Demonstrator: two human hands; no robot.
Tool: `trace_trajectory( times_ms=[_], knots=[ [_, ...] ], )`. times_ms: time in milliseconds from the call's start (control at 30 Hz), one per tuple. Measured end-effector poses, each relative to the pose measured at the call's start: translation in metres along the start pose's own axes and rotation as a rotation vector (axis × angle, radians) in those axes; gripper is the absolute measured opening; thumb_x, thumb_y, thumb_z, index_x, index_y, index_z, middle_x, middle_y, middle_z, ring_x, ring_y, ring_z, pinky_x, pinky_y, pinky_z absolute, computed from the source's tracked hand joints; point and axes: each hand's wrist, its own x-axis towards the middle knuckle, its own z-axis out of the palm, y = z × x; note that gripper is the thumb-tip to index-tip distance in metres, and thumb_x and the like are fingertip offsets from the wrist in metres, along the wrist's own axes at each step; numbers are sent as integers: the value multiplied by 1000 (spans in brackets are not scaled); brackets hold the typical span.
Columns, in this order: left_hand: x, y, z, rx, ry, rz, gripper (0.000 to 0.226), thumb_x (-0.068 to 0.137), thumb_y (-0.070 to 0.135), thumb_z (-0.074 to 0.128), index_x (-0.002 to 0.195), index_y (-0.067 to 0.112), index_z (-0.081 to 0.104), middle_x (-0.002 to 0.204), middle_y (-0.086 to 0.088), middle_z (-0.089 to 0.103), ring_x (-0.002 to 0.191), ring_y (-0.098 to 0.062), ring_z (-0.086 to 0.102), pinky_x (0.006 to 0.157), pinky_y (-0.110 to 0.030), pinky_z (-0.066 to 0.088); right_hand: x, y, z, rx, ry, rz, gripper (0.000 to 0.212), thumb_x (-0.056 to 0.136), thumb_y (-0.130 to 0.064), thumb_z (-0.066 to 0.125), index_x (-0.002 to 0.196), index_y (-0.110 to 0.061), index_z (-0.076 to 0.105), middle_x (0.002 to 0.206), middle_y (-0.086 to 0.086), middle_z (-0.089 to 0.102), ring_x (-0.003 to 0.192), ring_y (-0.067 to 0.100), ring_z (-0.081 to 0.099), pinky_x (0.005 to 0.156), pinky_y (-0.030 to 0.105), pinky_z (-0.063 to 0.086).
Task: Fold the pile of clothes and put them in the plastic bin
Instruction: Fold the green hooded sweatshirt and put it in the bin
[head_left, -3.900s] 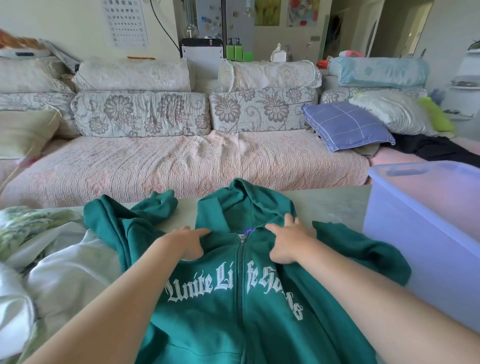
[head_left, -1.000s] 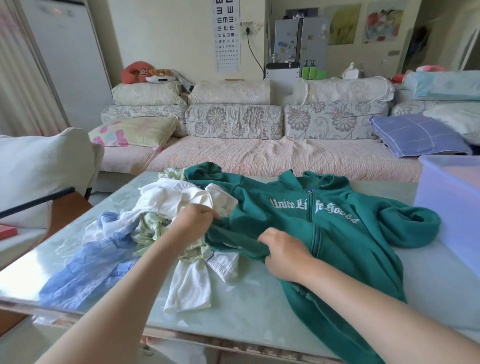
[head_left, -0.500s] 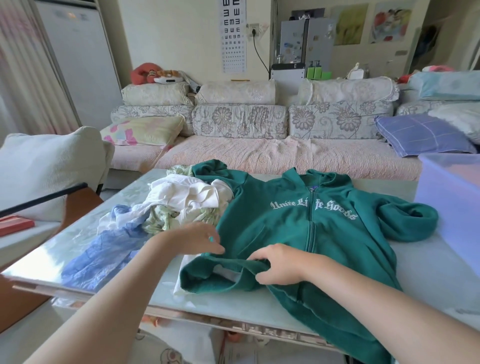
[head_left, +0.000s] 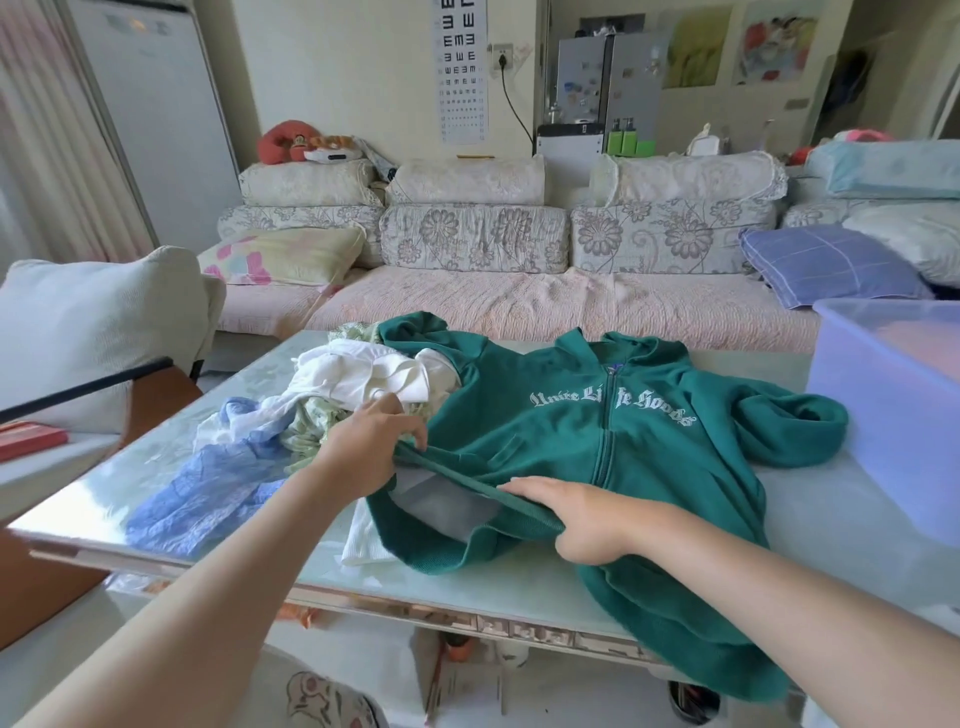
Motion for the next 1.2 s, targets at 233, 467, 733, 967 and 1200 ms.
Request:
trace_trajectory(
  times_ms=[233,467,733,967,1200],
  knots=[
    [-21,3,5,81,-848,-95,58,86,14,65,137,38,54,125,6,52,96,-18,55,79,-22,45,-1,1,12,-67,-150,19,77,78,-16,45,142,-58,36,155,-25,33,138,9,41,112,36,38],
    [7,64,-11,-139,-666,93,50,81,42,73,128,35,58,123,10,57,110,-14,57,96,-31,46,-23,24,10,-111,-14,15,80,76,-38,74,146,-45,36,154,-14,25,142,9,27,116,32,31],
    [15,163,40,-36,-675,436,80,58,56,86,123,36,45,118,5,42,110,-18,41,96,-42,45,-80,66,12,-316,-53,196,111,65,-37,82,150,-43,10,157,-10,6,147,21,8,119,41,20],
    [19,179,49,80,-623,473,79,59,42,84,123,34,38,114,4,40,95,-21,49,82,-42,51,-119,95,21,-301,-133,269,113,71,-10,73,151,-51,5,166,-8,-8,153,18,6,121,38,20],
    [28,176,35,-208,-771,352,60,71,38,80,124,39,52,125,15,49,107,-14,56,91,-33,49,-133,121,0,-316,204,116,69,71,18,43,115,-29,68,131,-12,60,120,18,56,96,34,46]
  ],
)
